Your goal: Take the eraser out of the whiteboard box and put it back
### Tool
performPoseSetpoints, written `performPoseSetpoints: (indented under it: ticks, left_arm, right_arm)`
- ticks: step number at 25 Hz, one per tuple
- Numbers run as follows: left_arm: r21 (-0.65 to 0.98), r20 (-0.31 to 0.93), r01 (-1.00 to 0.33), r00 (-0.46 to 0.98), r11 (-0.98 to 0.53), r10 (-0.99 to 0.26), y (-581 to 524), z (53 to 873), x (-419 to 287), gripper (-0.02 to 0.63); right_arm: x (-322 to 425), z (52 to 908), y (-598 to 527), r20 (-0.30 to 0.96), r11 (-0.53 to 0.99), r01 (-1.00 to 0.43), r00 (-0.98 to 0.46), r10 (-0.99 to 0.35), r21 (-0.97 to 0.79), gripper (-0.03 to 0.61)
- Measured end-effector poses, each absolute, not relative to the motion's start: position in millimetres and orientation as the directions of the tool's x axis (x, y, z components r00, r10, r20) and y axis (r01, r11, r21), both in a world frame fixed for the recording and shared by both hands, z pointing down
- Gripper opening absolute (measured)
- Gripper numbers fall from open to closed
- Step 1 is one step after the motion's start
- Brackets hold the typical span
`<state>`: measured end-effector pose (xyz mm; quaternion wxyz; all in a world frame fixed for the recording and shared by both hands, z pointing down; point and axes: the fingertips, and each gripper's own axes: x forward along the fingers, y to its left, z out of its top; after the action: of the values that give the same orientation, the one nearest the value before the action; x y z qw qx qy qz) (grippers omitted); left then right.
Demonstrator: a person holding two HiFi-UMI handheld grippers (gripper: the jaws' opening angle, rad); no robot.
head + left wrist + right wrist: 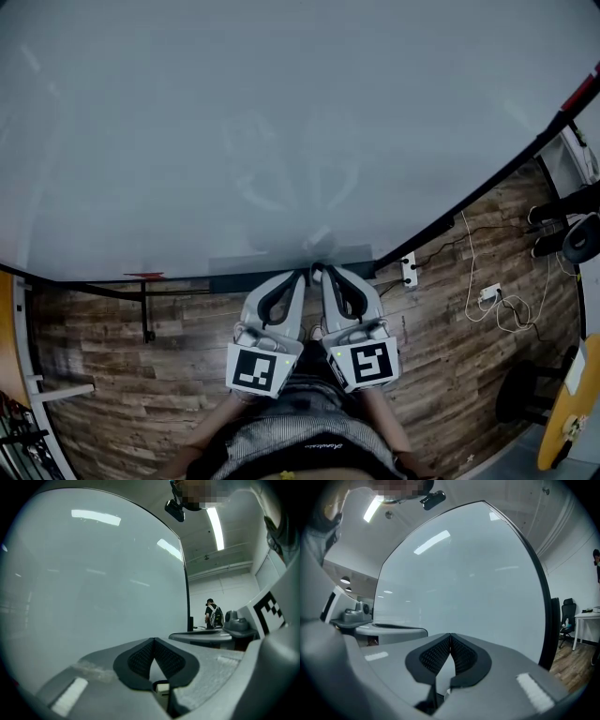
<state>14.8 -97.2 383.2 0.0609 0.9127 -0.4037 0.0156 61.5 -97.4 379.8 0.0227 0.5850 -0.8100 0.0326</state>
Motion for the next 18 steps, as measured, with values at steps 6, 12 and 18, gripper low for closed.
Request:
performPoseSetpoints:
  ticks: [6,12,18]
  left_arm:
    - [0.096,0.086,-0.737,0.676,-0.669,-0.732,-96.3,385.0,16.6,0.002]
    - [0.096,0.104,-0.734,0.679,-0.672,-0.727,-95.1,390.6,16.4,0.002]
    - [0.093,0.121,-0.732,0.681,-0.675,-0.722,-95.5,395.8,16.9,0.002]
  right_arm:
    - [59.5,381.9,-97.7,0.089,0.312,-0.950,-0.313,-0.946,-0.027,0.003]
    - [58.6,388.4,-98.8,0.113,0.304,-0.953,-0.304,-0.946,-0.019,0.003]
    - [59.5,400.6,-101.3,0.163,0.299,-0.954,-0.296,-0.941,-0.006,0.003]
